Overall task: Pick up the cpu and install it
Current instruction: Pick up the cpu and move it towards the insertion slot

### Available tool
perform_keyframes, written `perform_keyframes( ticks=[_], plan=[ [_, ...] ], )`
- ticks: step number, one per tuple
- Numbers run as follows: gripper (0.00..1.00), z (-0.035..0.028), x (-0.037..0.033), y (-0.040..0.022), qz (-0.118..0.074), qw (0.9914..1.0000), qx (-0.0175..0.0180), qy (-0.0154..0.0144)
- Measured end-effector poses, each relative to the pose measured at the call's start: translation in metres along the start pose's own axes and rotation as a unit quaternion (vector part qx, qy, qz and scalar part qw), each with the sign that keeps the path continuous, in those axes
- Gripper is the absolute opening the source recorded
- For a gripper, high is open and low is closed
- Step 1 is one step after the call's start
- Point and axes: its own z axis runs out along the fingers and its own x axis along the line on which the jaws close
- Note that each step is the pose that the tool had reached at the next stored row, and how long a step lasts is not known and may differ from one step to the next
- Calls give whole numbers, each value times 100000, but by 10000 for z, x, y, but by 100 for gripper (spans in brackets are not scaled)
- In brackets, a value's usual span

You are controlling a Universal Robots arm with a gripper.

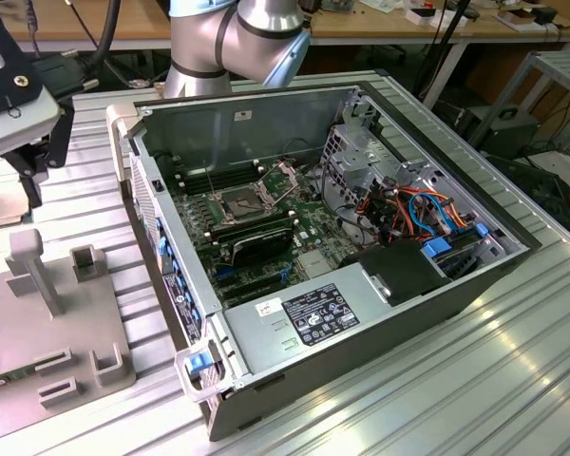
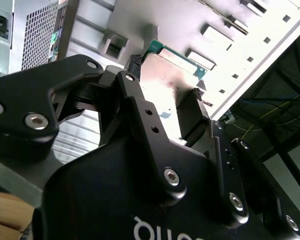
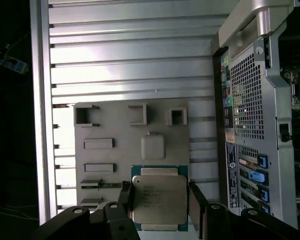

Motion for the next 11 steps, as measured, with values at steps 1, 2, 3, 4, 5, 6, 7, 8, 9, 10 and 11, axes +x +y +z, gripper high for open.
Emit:
perform_keyframes(
  ticks=[1, 2, 3, 4, 5, 6, 7, 8, 9, 10, 11],
  plan=[
    [54, 0, -24, 1, -1, 100000, -4, -6],
    [54, 0, -42, 2, -1, 100000, -1, -3],
    [54, -1, -56, 3, -3, 100000, -3, -3],
    [54, -1, -75, 4, 1, 100000, -4, -4],
    [54, -1, -89, 5, 1, 100000, -4, -5],
    [54, -1, -111, 6, 3, 100000, -6, -9],
    [54, -2, -128, 7, 1, 100000, -3, -7],
    [54, -2, -144, 7, 3, 100000, -3, -4],
    [54, -2, -163, 8, 5, 100000, -7, -7],
    [54, -3, -193, 10, 3, 100000, -3, -4],
    [54, -3, -211, 11, 2, 100000, -4, -5]
  ],
)
